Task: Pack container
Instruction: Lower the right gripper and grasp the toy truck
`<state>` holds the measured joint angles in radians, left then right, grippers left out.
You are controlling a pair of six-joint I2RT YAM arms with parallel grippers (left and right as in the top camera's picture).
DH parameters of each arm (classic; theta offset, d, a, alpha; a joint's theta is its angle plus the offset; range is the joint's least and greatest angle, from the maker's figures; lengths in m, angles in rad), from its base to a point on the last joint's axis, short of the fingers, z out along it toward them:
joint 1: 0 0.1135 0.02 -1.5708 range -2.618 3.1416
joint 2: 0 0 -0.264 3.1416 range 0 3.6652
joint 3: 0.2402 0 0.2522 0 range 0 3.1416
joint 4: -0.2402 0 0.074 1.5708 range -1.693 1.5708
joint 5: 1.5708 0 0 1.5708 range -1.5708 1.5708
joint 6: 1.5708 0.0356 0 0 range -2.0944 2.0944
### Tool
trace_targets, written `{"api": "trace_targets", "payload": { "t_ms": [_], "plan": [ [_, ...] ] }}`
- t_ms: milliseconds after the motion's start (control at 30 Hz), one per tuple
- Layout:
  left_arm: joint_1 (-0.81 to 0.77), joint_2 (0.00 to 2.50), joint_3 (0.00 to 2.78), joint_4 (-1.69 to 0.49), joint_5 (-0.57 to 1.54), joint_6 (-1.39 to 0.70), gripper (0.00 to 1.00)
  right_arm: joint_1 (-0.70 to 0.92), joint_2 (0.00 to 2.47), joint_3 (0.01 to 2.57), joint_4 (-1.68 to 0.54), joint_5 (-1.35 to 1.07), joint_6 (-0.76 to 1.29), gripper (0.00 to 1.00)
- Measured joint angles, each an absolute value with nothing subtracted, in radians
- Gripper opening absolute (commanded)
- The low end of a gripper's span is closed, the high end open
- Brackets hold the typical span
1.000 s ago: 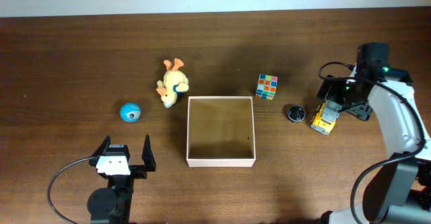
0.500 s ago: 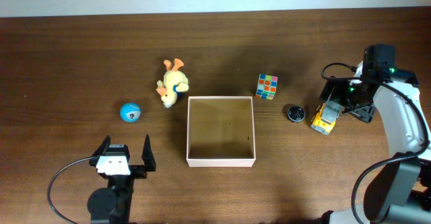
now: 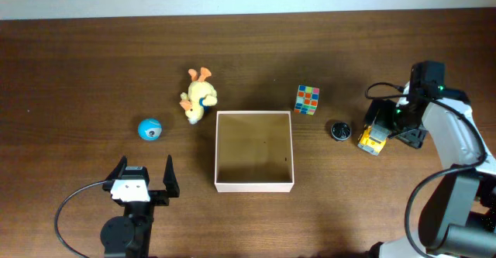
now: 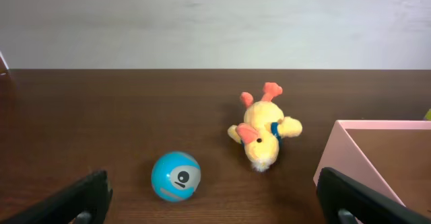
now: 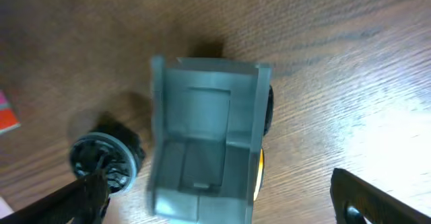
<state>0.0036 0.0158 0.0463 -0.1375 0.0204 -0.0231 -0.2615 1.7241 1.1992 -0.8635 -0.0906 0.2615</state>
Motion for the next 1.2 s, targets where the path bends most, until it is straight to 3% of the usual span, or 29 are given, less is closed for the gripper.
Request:
{"api": "trace_targets", "payload": {
  "t_ms": [100, 367, 800, 900, 1200],
  "plan": [
    [0.004, 0.016, 0.046, -0.138, 0.020, -0.023, 0.99, -0.262, 1.740, 1.187, -0.852, -0.091, 0.263, 0.88],
    [0.004, 0.016, 0.046, -0.138, 0.020, -0.023, 0.99, -0.262, 1.775, 1.185, -0.825, -0.091, 0.261, 0.83],
    [0.004, 0.016, 0.046, -0.138, 0.020, -0.023, 0.99, -0.262, 1.790, 1.185, -0.783, -0.091, 0.187, 0.82],
    [0.004, 0.016, 0.046, -0.138, 0.020, -0.023, 0.99, -0.262, 1.802, 1.185, -0.784, -0.091, 0.179, 0.73],
    [0.003, 0.016, 0.046, -0.138, 0.020, -0.023, 0.99, -0.262, 1.824, 1.185, -0.784, -0.096, 0.168, 0.58]
  ]
}}
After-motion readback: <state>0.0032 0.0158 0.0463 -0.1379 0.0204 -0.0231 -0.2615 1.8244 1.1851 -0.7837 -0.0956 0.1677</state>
